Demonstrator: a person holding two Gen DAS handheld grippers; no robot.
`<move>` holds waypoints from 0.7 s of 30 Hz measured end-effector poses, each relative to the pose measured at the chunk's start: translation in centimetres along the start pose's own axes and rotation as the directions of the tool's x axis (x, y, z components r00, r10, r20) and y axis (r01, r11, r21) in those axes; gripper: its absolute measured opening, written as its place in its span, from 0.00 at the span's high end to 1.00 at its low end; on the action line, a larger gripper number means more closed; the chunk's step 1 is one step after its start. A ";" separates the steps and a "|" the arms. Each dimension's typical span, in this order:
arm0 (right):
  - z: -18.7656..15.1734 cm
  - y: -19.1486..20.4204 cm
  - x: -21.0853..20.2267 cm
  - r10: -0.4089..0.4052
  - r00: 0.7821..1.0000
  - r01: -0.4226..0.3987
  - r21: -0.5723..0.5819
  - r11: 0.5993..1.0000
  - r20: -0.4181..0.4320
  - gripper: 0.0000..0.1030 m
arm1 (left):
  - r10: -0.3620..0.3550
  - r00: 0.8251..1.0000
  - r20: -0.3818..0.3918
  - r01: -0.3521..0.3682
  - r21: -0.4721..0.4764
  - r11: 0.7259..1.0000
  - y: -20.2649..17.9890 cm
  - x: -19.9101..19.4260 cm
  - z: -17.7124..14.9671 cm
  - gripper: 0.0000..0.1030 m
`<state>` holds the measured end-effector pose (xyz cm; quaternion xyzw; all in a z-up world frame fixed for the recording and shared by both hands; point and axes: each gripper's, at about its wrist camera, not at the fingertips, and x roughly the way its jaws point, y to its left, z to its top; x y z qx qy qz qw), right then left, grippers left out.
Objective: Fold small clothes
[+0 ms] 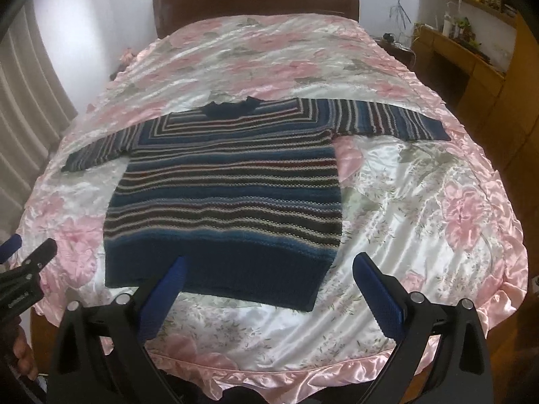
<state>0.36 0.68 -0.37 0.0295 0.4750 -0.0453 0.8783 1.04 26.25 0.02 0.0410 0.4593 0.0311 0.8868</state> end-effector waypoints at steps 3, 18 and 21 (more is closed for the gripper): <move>0.1 -0.1 0.0 0.021 1.000 -0.021 0.010 1.000 -0.004 0.04 | 0.003 1.000 -0.001 -0.003 -0.003 1.000 0.1 0.1 0.1 0.03; 0.2 -0.5 0.5 0.026 1.000 -0.026 0.027 0.999 -0.008 0.04 | 0.005 1.000 -0.009 -0.005 -0.002 1.000 0.0 0.5 0.1 0.03; 0.2 -0.5 0.6 0.026 1.000 -0.026 0.030 0.999 -0.008 0.04 | 0.006 1.000 -0.012 -0.006 -0.001 1.000 -0.2 0.8 0.1 0.03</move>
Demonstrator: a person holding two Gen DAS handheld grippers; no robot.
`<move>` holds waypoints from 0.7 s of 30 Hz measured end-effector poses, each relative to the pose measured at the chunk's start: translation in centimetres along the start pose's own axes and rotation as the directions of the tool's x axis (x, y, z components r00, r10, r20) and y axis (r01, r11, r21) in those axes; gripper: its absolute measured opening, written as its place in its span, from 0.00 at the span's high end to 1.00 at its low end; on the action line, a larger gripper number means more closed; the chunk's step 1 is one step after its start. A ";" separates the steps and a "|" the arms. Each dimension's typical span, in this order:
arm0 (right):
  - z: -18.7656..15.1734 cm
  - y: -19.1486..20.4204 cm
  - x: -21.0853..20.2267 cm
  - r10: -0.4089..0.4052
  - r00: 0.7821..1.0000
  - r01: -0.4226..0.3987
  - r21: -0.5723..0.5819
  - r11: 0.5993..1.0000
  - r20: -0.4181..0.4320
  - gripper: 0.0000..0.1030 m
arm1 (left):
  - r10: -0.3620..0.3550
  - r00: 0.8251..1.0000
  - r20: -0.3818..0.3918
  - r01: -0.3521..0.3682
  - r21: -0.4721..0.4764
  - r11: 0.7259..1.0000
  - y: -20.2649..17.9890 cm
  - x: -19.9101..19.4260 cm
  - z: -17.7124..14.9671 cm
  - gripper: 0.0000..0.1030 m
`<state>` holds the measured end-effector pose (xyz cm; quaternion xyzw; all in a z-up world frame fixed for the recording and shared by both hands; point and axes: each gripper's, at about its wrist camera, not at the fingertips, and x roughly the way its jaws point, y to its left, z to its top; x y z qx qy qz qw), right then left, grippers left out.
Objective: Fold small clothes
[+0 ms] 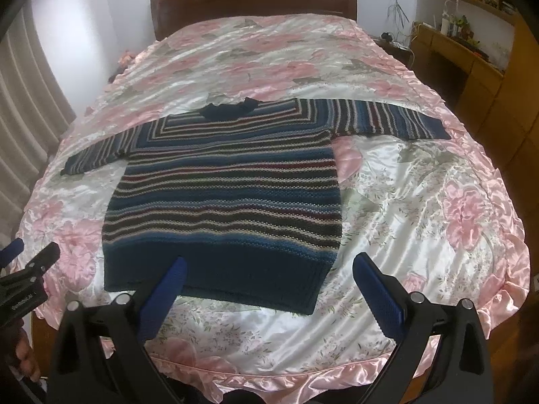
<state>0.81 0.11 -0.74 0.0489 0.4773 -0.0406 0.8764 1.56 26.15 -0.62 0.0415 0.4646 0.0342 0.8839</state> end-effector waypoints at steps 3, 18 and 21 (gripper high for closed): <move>0.0 -0.1 0.1 0.008 1.000 -0.008 0.005 1.000 -0.003 0.04 | 0.000 1.000 -0.001 0.000 0.000 1.000 0.0 0.1 0.0 0.03; 10.9 -15.1 8.9 -0.076 0.993 0.087 0.140 0.986 -0.086 0.04 | -0.015 1.000 -0.003 0.015 0.042 0.999 -8.6 8.7 10.0 0.03; 14.3 -19.7 12.0 -0.120 0.988 0.134 0.153 0.979 -0.101 0.04 | -0.034 0.999 0.009 0.033 0.045 0.998 -12.5 11.3 13.3 0.03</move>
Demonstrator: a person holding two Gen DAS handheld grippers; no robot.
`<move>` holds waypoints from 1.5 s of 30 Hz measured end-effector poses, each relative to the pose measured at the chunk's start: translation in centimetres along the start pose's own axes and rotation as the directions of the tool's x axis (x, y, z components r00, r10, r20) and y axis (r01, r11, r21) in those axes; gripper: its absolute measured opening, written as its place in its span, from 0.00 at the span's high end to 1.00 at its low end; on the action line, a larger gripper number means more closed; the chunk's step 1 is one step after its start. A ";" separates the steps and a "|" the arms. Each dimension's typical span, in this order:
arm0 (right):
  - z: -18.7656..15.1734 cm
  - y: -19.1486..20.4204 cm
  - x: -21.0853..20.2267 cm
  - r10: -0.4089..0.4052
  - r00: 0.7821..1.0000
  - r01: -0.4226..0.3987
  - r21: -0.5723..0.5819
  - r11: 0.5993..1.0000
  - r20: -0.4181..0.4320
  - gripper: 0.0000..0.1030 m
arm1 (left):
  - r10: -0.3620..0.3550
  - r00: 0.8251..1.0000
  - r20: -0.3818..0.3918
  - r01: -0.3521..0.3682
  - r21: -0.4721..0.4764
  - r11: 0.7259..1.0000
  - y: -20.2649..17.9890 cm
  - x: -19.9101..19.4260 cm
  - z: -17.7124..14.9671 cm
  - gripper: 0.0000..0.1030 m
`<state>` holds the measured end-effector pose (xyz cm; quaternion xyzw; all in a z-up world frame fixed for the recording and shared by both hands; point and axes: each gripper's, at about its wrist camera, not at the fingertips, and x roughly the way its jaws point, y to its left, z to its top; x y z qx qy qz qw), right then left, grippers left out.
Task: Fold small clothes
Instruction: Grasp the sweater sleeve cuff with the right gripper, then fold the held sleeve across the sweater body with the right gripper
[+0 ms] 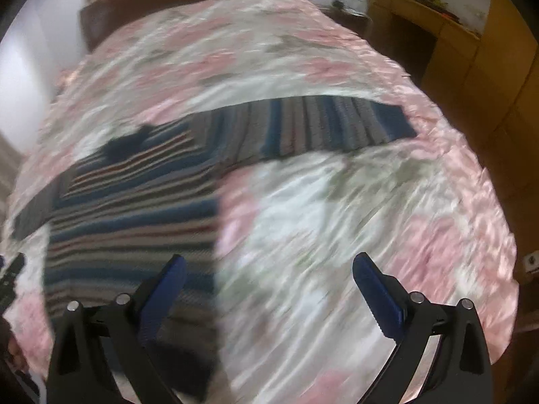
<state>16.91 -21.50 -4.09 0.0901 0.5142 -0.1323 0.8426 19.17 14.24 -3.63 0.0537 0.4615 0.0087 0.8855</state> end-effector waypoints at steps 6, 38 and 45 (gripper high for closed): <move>8.0 -9.3 9.0 -0.066 0.993 0.075 0.087 0.993 -0.101 0.04 | -0.036 0.999 0.003 0.036 -0.017 0.999 -9.3 6.9 6.3 0.03; 17.3 -18.2 20.8 -0.166 0.982 0.175 0.113 0.978 -0.085 0.85 | -0.014 0.997 -0.073 0.016 0.031 0.999 -17.2 20.5 11.4 0.03; 18.6 -7.4 16.8 -0.116 0.991 0.122 -0.089 0.989 0.070 0.86 | 0.016 0.992 -0.124 -0.020 -0.036 0.999 -10.7 22.5 11.1 0.03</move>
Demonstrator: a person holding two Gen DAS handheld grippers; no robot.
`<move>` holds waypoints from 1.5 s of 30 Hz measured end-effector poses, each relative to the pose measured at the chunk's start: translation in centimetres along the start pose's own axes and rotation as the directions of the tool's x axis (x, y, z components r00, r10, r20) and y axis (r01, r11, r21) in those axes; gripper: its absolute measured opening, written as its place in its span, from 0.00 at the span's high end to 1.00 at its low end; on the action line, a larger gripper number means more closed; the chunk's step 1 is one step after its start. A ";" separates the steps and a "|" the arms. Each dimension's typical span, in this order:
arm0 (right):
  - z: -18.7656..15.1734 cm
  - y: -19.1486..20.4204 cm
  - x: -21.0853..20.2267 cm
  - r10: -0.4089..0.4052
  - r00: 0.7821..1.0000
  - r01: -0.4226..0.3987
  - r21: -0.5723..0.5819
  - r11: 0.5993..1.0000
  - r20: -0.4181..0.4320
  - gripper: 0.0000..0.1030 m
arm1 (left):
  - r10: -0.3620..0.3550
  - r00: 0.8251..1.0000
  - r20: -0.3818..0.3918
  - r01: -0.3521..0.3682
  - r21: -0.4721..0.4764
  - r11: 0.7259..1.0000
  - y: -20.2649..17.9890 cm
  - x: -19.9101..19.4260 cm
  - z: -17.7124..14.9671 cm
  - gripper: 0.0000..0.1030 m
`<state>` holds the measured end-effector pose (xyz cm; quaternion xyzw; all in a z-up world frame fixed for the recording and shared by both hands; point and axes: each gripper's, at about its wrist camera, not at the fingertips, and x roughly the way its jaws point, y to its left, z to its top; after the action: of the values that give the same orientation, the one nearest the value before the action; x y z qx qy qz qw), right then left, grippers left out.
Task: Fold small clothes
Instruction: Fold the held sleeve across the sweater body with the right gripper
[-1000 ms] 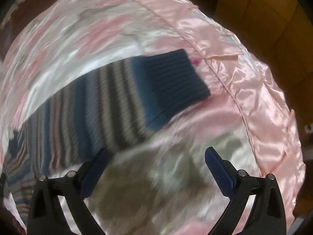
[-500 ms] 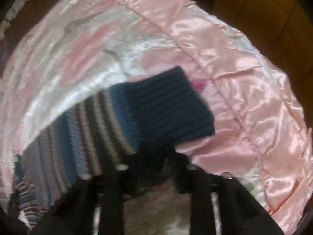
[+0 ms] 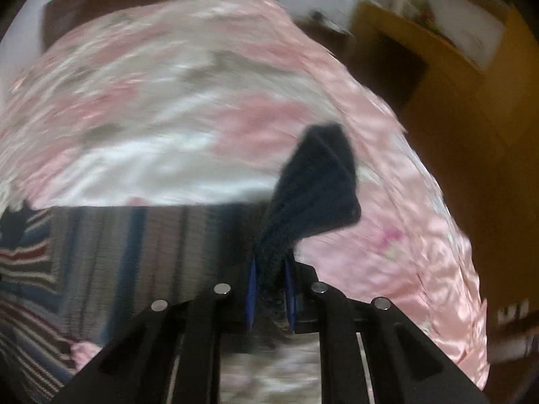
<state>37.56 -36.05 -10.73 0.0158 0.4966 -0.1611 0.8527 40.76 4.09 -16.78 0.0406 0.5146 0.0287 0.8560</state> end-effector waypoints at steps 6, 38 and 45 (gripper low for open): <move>0.3 11.4 -1.6 0.160 0.987 -0.156 -0.163 0.974 0.013 0.86 | 0.021 1.000 -0.008 -0.021 -0.041 0.999 4.0 0.5 0.0 0.03; -9.3 13.5 -2.4 0.391 0.909 -0.409 -0.132 0.903 -0.143 0.53 | -0.347 0.911 -0.221 0.331 -0.108 0.937 -3.8 3.8 -0.5 0.03; -11.3 11.1 -1.4 0.364 0.922 -0.379 -0.119 0.917 -0.136 0.51 | -0.394 0.879 -0.268 0.358 -0.174 0.917 -6.3 6.3 0.0 0.63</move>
<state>30.62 -23.02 -16.80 0.0575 0.5414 0.0410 0.8378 43.79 -1.57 -22.92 -0.1160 0.6327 -0.1017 0.7589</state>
